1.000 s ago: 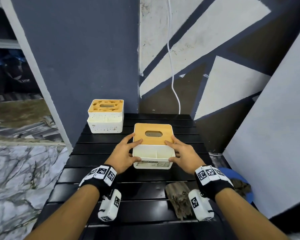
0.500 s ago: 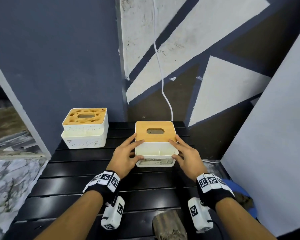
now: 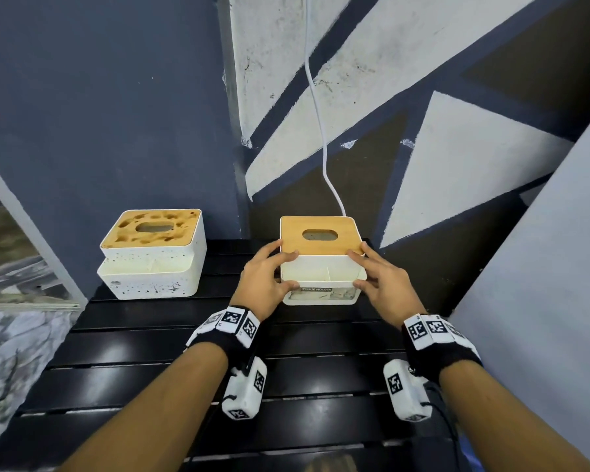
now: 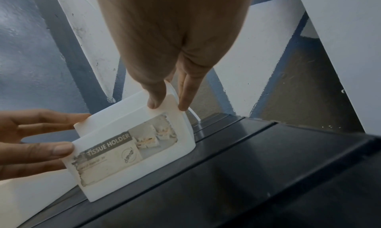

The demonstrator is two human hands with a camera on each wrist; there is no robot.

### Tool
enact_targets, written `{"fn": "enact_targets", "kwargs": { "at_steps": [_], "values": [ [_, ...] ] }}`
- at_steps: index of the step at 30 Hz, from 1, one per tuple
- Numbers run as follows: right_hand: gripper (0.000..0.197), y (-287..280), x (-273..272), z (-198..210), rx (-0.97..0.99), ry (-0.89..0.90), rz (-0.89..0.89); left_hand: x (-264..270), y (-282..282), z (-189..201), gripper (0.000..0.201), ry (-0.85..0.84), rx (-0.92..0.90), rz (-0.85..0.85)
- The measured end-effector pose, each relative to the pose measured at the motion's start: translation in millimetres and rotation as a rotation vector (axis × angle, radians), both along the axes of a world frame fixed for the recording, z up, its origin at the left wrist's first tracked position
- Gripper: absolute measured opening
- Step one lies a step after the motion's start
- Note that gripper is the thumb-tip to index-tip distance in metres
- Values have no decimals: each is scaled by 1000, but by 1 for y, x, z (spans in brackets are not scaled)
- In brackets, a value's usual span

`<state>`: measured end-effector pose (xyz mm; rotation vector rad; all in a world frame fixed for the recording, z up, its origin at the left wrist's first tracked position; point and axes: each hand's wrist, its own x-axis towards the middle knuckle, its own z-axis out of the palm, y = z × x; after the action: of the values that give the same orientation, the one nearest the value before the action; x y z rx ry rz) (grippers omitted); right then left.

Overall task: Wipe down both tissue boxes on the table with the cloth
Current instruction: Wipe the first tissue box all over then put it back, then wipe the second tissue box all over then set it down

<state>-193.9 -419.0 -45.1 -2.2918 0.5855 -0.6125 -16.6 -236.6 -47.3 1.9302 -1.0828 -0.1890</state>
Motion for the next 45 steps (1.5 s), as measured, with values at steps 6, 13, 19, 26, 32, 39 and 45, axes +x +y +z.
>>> {"fn": "enact_targets", "kwargs": {
  "at_steps": [6, 13, 19, 26, 32, 39, 45],
  "values": [
    [60, -20, 8, 6, 1, 28, -15, 13, -24, -2, 59, -25, 59, -16],
    [61, -32, 12, 3, 19, 9, -23, 19, -38, -8, 60, 12, 11, 7],
    [60, -29, 10, 3, 10, 1, -22, 14, -34, -3, 58, -3, -12, 2],
    [64, -24, 10, 12, -54, 60, -36, 9, -25, 4, 70, -78, 34, 1],
    [68, 3, 25, 35, -256, 99, -84, 32, 14, 21, 74, -170, -14, 109],
    [59, 64, 89, 52, -335, 151, 52, 74, 85, 38, 58, -245, -16, 253],
    [66, 130, 151, 54, -242, 147, 188, 110, 151, 41, 57, -233, 40, 349]
  ]
}}
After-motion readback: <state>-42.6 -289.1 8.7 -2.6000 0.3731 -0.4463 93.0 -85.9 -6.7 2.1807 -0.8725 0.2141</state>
